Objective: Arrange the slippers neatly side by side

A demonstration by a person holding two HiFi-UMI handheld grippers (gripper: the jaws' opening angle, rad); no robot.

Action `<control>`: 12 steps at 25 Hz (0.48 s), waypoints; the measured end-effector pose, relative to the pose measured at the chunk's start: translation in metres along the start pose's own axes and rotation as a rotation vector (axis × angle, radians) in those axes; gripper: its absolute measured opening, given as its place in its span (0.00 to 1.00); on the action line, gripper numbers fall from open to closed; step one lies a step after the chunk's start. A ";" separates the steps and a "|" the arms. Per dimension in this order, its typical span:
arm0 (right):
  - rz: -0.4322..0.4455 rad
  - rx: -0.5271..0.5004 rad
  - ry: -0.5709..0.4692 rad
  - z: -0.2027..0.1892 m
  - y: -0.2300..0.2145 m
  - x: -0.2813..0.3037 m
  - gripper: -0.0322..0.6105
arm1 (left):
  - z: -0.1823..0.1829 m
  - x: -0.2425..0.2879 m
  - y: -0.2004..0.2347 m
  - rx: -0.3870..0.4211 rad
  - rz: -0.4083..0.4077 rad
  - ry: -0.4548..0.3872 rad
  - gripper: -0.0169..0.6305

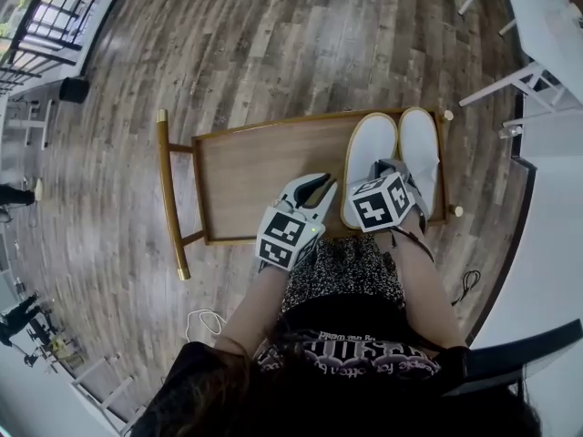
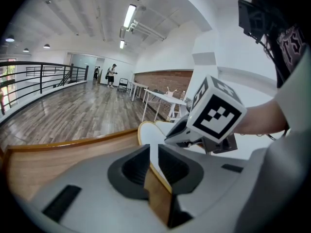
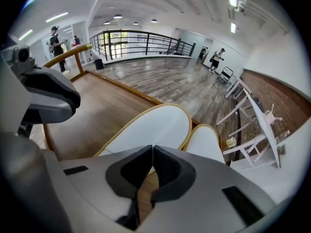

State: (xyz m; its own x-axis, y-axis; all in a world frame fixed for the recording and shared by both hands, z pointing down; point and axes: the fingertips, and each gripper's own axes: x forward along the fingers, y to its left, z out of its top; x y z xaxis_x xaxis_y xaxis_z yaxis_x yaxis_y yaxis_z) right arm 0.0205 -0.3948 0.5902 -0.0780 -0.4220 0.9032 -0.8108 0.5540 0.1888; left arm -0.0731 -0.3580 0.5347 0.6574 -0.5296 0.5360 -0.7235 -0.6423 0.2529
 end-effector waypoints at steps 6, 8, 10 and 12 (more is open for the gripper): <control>-0.039 -0.228 0.046 0.006 -0.009 0.015 0.07 | 0.002 0.000 -0.002 0.000 0.001 0.002 0.10; -0.046 -0.192 0.071 0.003 -0.015 0.016 0.07 | 0.001 -0.002 -0.001 -0.003 0.004 0.001 0.10; -0.075 -0.149 0.080 0.001 -0.022 0.014 0.07 | 0.000 -0.003 0.001 -0.006 0.008 0.002 0.10; -0.089 -0.123 0.076 -0.001 -0.024 0.014 0.07 | -0.003 -0.004 0.003 -0.011 0.011 0.005 0.10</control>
State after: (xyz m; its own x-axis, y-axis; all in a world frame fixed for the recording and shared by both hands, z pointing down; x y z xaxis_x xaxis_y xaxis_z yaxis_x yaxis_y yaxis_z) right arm 0.0396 -0.4130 0.5985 0.0388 -0.4206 0.9064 -0.7353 0.6022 0.3109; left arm -0.0782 -0.3559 0.5354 0.6487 -0.5335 0.5427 -0.7326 -0.6308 0.2557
